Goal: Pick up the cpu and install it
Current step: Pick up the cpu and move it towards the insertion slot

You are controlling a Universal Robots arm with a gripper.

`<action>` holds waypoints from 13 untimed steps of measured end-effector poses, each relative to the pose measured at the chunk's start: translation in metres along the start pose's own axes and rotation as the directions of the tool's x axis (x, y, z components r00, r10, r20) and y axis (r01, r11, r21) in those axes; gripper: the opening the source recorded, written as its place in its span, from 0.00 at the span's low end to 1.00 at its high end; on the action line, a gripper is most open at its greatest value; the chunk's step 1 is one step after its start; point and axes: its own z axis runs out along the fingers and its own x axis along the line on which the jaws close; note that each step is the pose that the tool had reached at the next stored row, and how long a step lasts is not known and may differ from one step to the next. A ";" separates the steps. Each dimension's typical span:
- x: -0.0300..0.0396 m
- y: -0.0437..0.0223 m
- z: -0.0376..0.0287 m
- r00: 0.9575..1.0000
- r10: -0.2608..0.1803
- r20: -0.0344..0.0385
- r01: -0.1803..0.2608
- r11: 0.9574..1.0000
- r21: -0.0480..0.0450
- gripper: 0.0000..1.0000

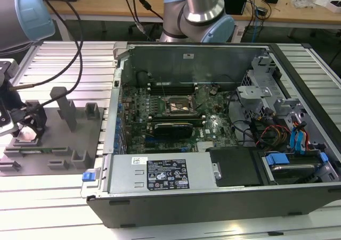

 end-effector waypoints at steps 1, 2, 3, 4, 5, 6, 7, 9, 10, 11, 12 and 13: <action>0.0001 0.0001 0.0000 1.000 0.000 0.000 0.000 1.000 0.001 0.66; 0.0001 0.0000 0.0000 1.000 0.000 0.000 0.000 1.000 0.001 0.66; 0.0001 0.0000 0.0000 1.000 0.000 0.000 0.000 1.000 0.001 0.66; 0.0001 0.0001 0.0001 1.000 0.000 0.000 0.000 1.000 0.001 0.66; 0.0001 0.0001 0.0001 1.000 0.000 0.000 0.000 1.000 0.001 0.66; 0.0001 0.0001 0.0001 1.000 0.000 0.000 0.000 1.000 0.001 0.66; 0.0001 0.0001 0.0001 1.000 0.000 0.000 0.000 1.000 0.001 0.66; 0.0001 0.0001 0.0001 1.000 0.000 0.000 0.000 1.000 0.001 0.66; 0.0001 0.0001 0.0001 1.000 0.000 0.000 0.000 1.000 0.001 0.66; 0.0001 0.0001 0.0001 1.000 0.000 0.000 0.000 1.000 0.001 0.66; 0.0001 0.0001 0.0001 1.000 0.000 0.000 0.000 1.000 0.001 0.65; 0.0001 0.0000 0.0001 1.000 0.000 0.000 0.000 1.000 0.001 0.58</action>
